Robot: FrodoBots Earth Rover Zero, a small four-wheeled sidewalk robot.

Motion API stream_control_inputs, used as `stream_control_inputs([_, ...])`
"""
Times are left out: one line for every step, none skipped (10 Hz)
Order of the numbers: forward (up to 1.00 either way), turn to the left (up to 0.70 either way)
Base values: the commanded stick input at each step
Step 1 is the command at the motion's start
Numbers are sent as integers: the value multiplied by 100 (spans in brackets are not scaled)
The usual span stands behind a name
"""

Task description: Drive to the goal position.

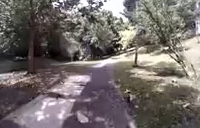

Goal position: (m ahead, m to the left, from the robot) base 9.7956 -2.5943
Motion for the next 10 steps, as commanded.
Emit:
stream_control_inputs([100, 0])
stream_control_inputs([100, 0])
stream_control_inputs([100, 0])
stream_control_inputs([100, 0])
stream_control_inputs([100, 0])
stream_control_inputs([100, 0])
stream_control_inputs([100, 0])
stream_control_inputs([100, 0])
stream_control_inputs([100, 0])
stream_control_inputs([100, 0])
